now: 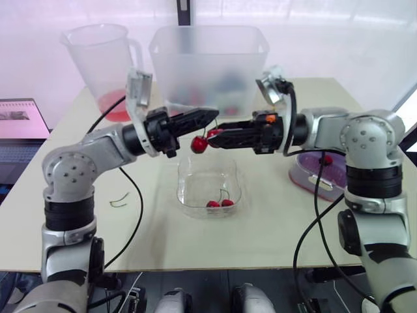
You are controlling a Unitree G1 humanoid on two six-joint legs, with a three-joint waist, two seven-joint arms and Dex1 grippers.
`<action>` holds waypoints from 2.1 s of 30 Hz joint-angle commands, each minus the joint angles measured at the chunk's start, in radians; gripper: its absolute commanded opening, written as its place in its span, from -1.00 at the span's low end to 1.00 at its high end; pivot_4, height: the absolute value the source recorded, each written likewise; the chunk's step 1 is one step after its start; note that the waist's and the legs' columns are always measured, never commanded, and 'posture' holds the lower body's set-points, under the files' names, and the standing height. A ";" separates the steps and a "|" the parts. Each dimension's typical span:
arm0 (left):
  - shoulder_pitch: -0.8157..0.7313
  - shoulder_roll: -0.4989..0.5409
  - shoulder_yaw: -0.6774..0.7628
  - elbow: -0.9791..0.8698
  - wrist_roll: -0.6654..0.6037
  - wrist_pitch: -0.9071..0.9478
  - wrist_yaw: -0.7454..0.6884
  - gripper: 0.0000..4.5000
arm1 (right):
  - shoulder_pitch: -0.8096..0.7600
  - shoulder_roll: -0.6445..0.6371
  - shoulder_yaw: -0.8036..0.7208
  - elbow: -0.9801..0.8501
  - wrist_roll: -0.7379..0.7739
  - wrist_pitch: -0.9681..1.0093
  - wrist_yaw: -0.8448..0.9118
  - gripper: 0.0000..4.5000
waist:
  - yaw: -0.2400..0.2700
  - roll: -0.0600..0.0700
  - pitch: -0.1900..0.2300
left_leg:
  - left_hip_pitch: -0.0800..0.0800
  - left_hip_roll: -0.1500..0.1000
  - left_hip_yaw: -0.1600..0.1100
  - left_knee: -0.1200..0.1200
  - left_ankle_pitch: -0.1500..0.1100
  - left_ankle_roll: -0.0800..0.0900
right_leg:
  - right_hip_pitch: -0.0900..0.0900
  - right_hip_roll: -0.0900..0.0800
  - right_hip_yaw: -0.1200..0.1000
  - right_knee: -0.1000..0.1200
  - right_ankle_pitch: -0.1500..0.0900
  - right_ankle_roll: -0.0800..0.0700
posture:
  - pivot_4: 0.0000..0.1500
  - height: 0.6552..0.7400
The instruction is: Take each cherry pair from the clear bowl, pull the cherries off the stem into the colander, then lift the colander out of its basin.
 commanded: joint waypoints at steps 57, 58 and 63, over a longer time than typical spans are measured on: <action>0.112 -0.013 0.073 -0.067 -0.014 -0.138 0.040 -1.00 | 0.198 -0.527 0.256 0.703 -0.838 -0.846 0.385 0.29 | 0.020 0.000 0.001 | 0.001 0.001 0.002 0.000 0.000 0.000 | 0.001 0.000 0.000 -0.001 0.000 0.000 | 1.00 -0.21; 0.113 -0.010 0.075 -0.068 -0.014 -0.139 0.042 -1.00 | 0.183 -0.525 0.253 0.712 -0.847 -0.850 0.390 0.54 | 0.020 0.000 0.001 | 0.001 0.001 0.002 0.000 0.000 0.000 | 0.001 0.000 0.000 -0.001 0.000 0.000 | 1.00 -0.21; 0.104 0.000 0.081 -0.058 -0.009 -0.146 0.045 -1.00 | 0.080 -0.531 0.228 0.717 -0.869 -0.832 0.436 0.98 | 0.020 0.000 0.001 | 0.001 0.001 0.002 0.000 0.000 -0.001 | 0.001 0.000 0.000 -0.001 0.000 0.000 | 1.00 -0.21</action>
